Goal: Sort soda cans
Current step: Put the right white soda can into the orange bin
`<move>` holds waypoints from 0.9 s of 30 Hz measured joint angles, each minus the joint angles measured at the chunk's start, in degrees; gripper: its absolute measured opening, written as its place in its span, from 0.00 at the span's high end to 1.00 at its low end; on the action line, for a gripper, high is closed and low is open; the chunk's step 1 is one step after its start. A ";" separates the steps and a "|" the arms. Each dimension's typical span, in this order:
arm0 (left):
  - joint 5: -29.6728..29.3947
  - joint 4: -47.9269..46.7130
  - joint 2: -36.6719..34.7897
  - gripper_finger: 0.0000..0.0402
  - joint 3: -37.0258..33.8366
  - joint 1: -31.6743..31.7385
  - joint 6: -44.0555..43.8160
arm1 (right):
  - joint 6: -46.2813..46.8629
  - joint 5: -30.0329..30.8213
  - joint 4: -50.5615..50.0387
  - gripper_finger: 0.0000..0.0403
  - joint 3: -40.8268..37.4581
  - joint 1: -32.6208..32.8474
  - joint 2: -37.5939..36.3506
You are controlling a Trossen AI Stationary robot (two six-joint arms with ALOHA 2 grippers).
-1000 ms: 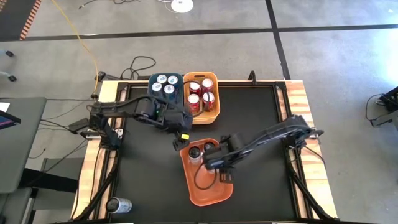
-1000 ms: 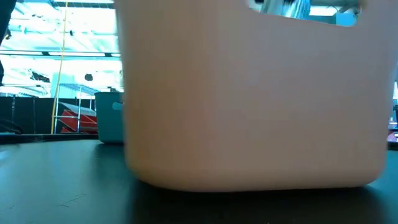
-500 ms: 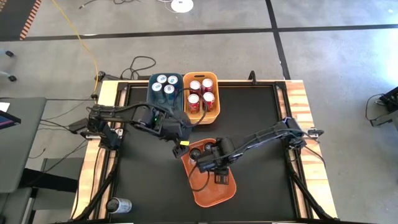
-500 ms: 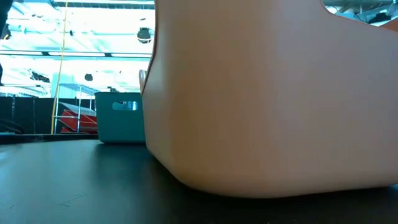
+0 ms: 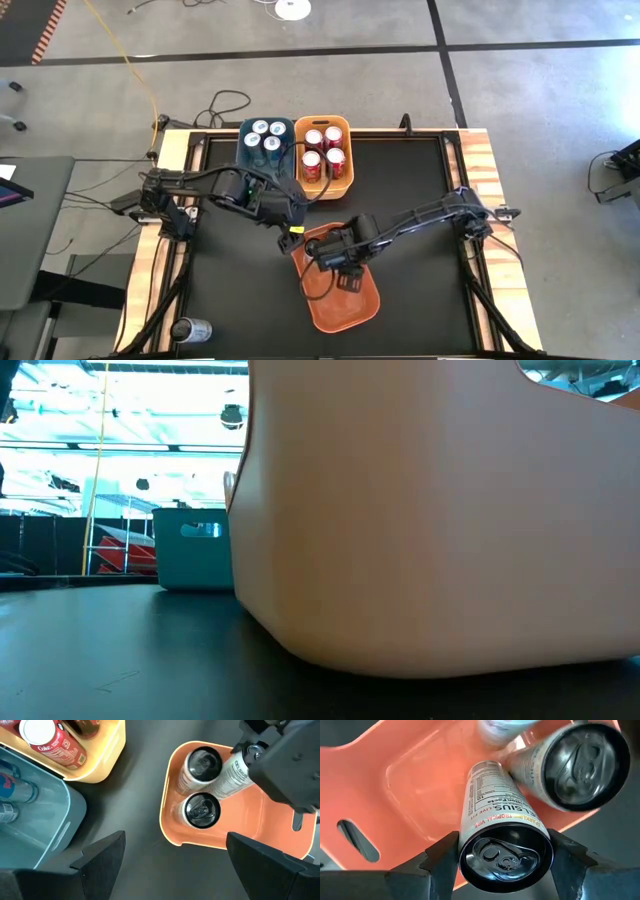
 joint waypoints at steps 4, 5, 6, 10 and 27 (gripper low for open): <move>0.00 0.02 0.00 0.15 0.00 -0.01 0.00 | 3.50 -0.05 -1.69 0.35 0.00 -0.37 -0.02; 0.00 0.01 0.00 0.15 0.00 -0.01 0.00 | 4.21 -0.05 -1.96 0.35 0.00 -0.35 0.06; 0.00 0.00 0.00 0.15 0.00 -0.01 0.00 | 4.94 -0.19 -2.17 0.35 0.00 -0.38 0.57; 0.07 0.01 0.00 0.15 0.00 -0.13 0.01 | 5.62 -1.31 -3.45 0.35 0.02 -0.61 2.09; 0.46 0.01 0.02 0.15 0.00 -3.52 0.32 | 7.03 -4.61 -2.27 0.35 1.31 -1.20 3.60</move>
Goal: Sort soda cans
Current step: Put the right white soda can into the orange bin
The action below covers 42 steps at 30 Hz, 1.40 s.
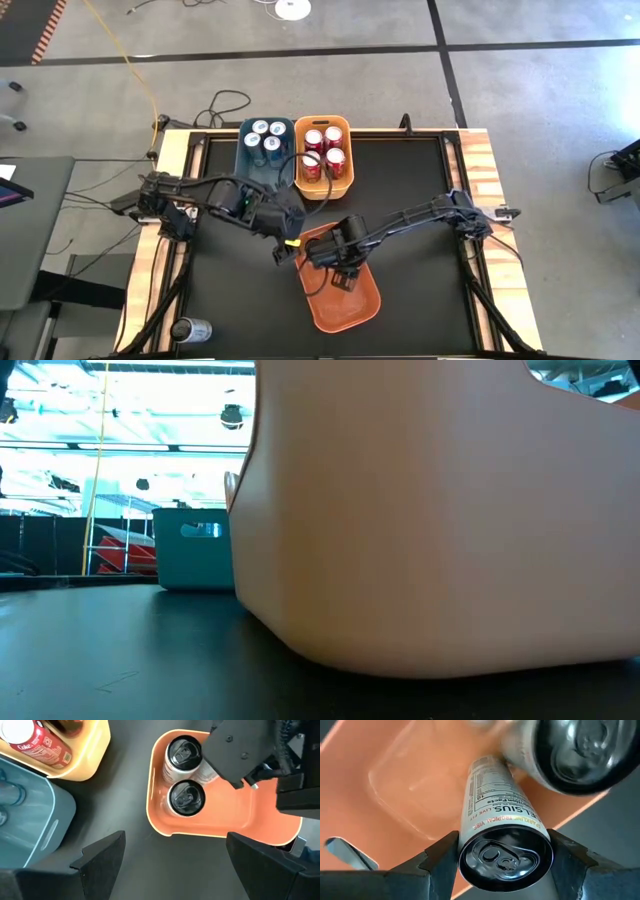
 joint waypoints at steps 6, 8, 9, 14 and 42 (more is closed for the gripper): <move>0.00 0.00 0.00 0.15 0.00 -1.04 0.35 | -0.27 -1.10 0.53 0.35 2.53 -0.56 0.00; 0.00 0.01 0.00 0.15 0.00 -1.38 0.36 | -0.26 -1.03 0.14 0.35 2.62 -0.81 0.00; 0.00 -0.01 0.00 0.15 0.00 -1.56 0.31 | -0.27 -1.01 -0.17 0.35 2.62 -1.01 0.00; -0.02 -0.01 0.00 0.15 0.00 -2.18 -0.39 | 0.14 -0.57 -0.76 0.35 2.69 -1.42 0.00; -0.07 -0.01 0.00 0.15 0.00 -2.96 -0.89 | -6.37 -0.04 -0.99 0.24 2.84 -0.49 -0.02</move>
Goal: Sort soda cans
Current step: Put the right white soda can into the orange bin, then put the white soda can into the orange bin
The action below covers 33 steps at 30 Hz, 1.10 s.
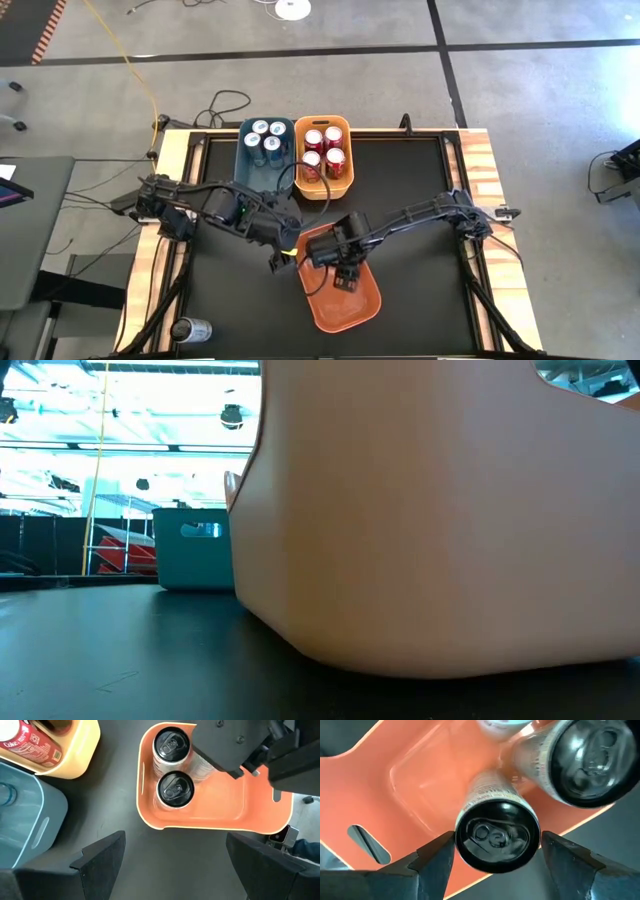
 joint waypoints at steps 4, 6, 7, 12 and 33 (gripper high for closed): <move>0.00 0.00 0.00 0.15 0.00 -0.42 -0.24 | -0.43 -0.02 -0.22 0.24 0.00 -0.01 0.00; -0.01 0.01 0.00 0.15 0.00 -0.61 -0.28 | -0.94 -0.02 -0.53 0.24 0.00 -0.10 -0.02; 0.00 0.00 0.00 0.15 0.00 -0.72 -0.28 | -1.24 0.01 -0.52 0.24 0.00 -0.10 -0.12; 0.36 0.00 0.02 0.15 0.00 -1.24 0.48 | -1.71 1.73 -1.23 0.24 1.65 0.48 -0.46; 22.22 0.01 -0.33 0.15 0.04 -13.90 -6.38 | -0.02 23.07 1.28 0.24 10.25 7.64 -10.75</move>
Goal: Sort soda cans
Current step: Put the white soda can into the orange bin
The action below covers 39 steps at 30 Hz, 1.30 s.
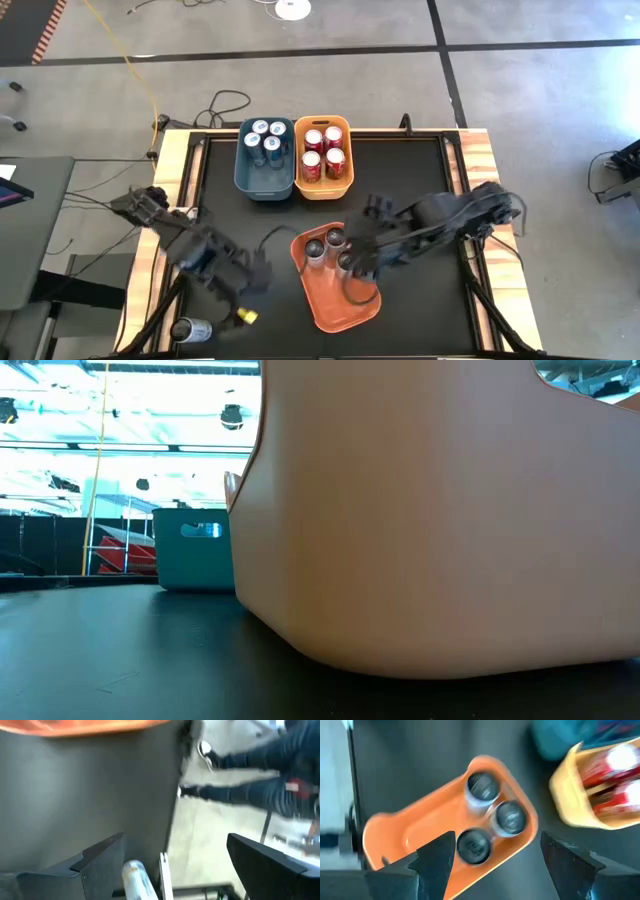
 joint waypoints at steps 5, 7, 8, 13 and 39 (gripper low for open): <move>-4.40 0.01 0.00 0.15 -0.13 -5.92 -1.08 | 3.02 7.64 -0.21 0.24 -0.04 2.01 -6.31; -7.00 -0.01 0.00 0.15 -0.15 -7.96 -2.99 | 4.58 9.76 -0.58 0.24 -0.04 2.99 -8.39; -8.26 -0.01 0.00 0.15 -0.15 -9.03 -4.17 | 5.42 11.24 -0.87 0.24 -0.04 3.63 -9.19; -12.24 0.02 0.28 0.15 -0.25 -14.61 -10.08 | 10.51 16.37 -2.27 0.24 -0.11 6.90 -11.35; -33.57 -0.04 -26.72 0.23 -17.31 -11.43 -3.07 | 33.86 29.26 8.08 0.24 -0.39 17.40 -10.26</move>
